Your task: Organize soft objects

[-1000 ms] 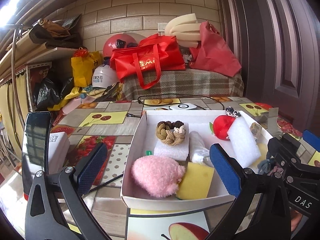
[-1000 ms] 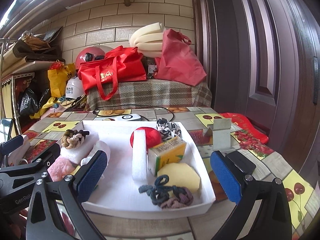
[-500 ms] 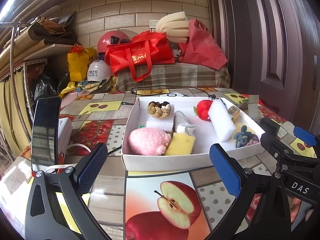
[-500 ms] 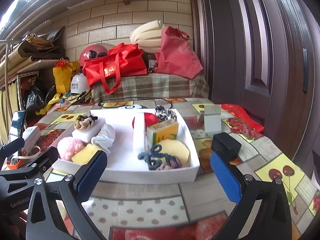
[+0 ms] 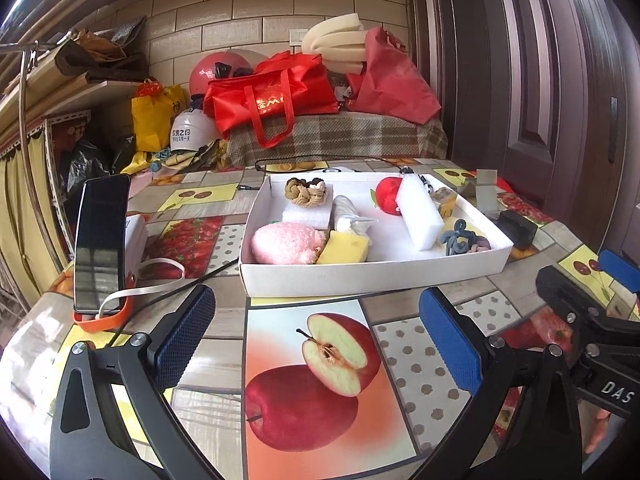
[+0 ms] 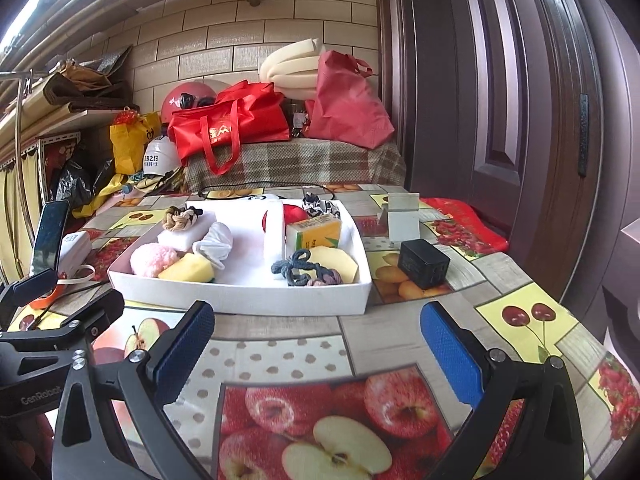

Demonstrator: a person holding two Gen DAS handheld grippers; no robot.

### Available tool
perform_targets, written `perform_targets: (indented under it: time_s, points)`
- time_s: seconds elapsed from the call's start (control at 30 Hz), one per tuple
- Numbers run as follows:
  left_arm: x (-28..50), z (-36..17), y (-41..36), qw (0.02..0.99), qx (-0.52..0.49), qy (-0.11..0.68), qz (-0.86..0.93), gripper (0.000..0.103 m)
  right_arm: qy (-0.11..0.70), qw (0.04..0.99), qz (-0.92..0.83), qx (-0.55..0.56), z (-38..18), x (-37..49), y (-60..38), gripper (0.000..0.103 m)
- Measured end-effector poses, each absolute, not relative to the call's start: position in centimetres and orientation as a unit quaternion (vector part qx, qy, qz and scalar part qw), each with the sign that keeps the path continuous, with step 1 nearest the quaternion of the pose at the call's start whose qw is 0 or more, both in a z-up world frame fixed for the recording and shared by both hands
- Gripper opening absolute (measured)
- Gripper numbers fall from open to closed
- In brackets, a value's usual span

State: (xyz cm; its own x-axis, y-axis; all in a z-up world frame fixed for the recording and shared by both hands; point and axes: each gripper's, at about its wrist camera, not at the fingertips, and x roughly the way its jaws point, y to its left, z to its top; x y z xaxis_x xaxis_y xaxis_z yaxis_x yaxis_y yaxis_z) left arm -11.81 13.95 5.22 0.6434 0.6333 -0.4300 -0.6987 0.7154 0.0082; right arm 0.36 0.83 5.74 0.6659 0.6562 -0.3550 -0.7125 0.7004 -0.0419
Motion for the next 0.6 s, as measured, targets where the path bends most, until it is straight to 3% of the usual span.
perform_targets:
  time_s: [0.37,0.6]
  points:
    - [-13.0,6.2,12.2,0.879,-0.051,0.182,0.437,0.103,0.103,0.944,0.312,-0.011,7.0,-2.6,-6.1,0.103]
    - [-13.1,6.2,11.2,0.892,-0.046,0.192,0.406,0.103,0.154,0.941,0.302,0.026,6.5,-0.8,-7.7,0.103]
